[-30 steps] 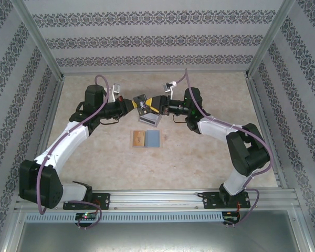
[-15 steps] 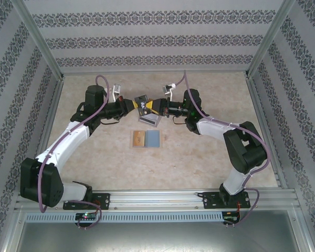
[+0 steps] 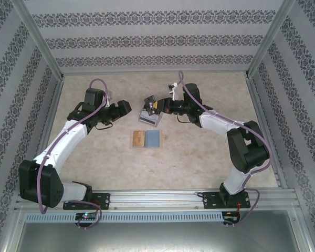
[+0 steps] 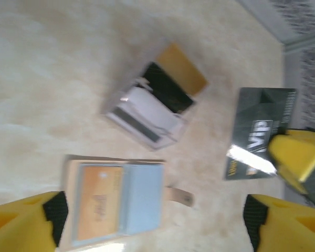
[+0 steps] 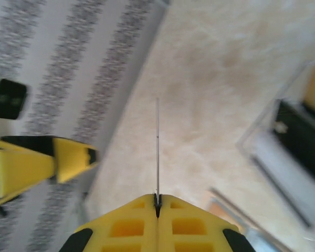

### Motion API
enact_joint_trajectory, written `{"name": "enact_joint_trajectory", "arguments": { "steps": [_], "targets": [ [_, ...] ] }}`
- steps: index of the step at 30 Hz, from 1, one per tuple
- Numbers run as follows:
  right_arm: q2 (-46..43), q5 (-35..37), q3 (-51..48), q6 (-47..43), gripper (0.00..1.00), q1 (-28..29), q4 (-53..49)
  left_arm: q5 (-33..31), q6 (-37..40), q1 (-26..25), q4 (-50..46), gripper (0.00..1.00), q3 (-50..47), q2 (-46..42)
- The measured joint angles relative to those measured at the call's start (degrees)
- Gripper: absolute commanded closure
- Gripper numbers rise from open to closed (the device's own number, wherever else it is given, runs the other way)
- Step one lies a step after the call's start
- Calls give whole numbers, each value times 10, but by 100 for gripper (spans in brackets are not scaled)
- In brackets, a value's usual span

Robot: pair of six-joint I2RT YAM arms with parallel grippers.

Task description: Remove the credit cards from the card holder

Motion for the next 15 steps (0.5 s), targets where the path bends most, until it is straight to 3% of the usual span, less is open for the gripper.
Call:
{"name": "enact_joint_trajectory", "arguments": {
  "steps": [3, 7, 15],
  "targets": [
    [8, 68, 57, -96, 100, 3, -95, -43, 21, 12, -37, 0, 0, -7],
    [31, 141, 119, -208, 100, 7, -179, -71, 44, 33, -60, 1, -3, -16],
    [118, 221, 249, -397, 100, 20, -321, -87, 89, 51, -86, 1, -6, -19]
  ]
}}
